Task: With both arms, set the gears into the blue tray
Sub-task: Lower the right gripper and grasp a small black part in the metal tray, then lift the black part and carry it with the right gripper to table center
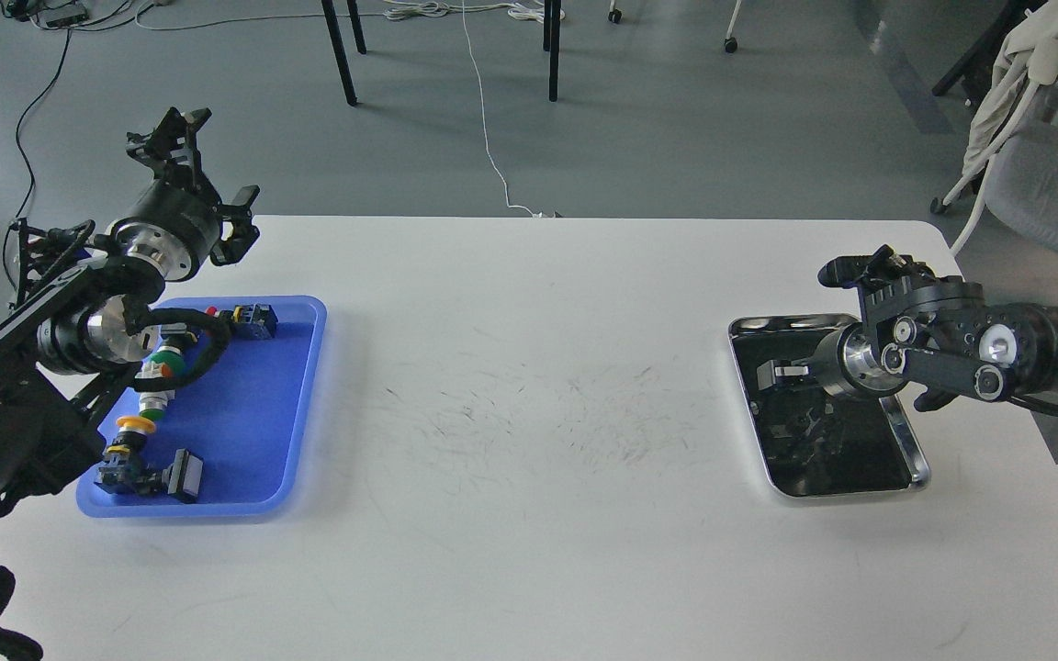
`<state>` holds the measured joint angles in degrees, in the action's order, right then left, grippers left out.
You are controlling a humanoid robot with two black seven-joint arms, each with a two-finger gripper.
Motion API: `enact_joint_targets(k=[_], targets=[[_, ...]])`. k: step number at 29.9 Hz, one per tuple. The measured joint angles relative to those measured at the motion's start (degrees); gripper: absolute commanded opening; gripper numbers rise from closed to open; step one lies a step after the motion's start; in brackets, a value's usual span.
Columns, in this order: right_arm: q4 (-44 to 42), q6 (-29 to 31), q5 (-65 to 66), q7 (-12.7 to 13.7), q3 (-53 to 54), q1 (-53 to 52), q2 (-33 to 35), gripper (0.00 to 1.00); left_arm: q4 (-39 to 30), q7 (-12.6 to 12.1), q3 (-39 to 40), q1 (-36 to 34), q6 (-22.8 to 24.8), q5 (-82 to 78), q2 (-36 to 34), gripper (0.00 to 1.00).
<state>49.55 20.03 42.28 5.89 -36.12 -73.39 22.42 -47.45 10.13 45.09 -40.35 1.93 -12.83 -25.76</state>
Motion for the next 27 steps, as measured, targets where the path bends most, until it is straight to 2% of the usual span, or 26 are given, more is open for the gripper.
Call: enact_joint_targets(k=[2, 5, 7, 11, 17, 27], targets=[[-0.18, -0.28, 0.00, 0.00, 0.00, 0.01, -0.01, 0.44, 0.05, 0.00, 0.00, -0.02, 0.00, 0.00, 0.00, 0.99], [-0.63, -0.69, -0.01, -0.02, 0.02, 0.28, -0.02, 0.38, 0.08, 0.00, 0.00, -0.15, 0.00, 0.00, 0.00, 0.99], [-0.72, -1.01, -0.01, -0.02, 0.02, 0.56, -0.03, 0.22, 0.08, -0.06, 0.00, -0.15, 0.00, 0.00, 0.00, 0.99], [-0.77, -1.64, 0.00, -0.01, 0.01, 0.70, -0.07, 0.12, 0.08, -0.10, 0.00, -0.15, 0.00, -0.06, 0.00, 0.99], [-0.30, -1.73, -0.16, 0.00, 0.10, -0.26, -0.29, 0.02, 0.08, -0.11, 0.00, -0.17, 0.00, -0.09, 0.00, 0.99], [3.89, -1.45, -1.00, 0.00, 0.57, -7.26, -1.83, 0.02, 0.08, -0.17, 0.00, -0.17, 0.00, -0.09, -0.89, 0.99]])
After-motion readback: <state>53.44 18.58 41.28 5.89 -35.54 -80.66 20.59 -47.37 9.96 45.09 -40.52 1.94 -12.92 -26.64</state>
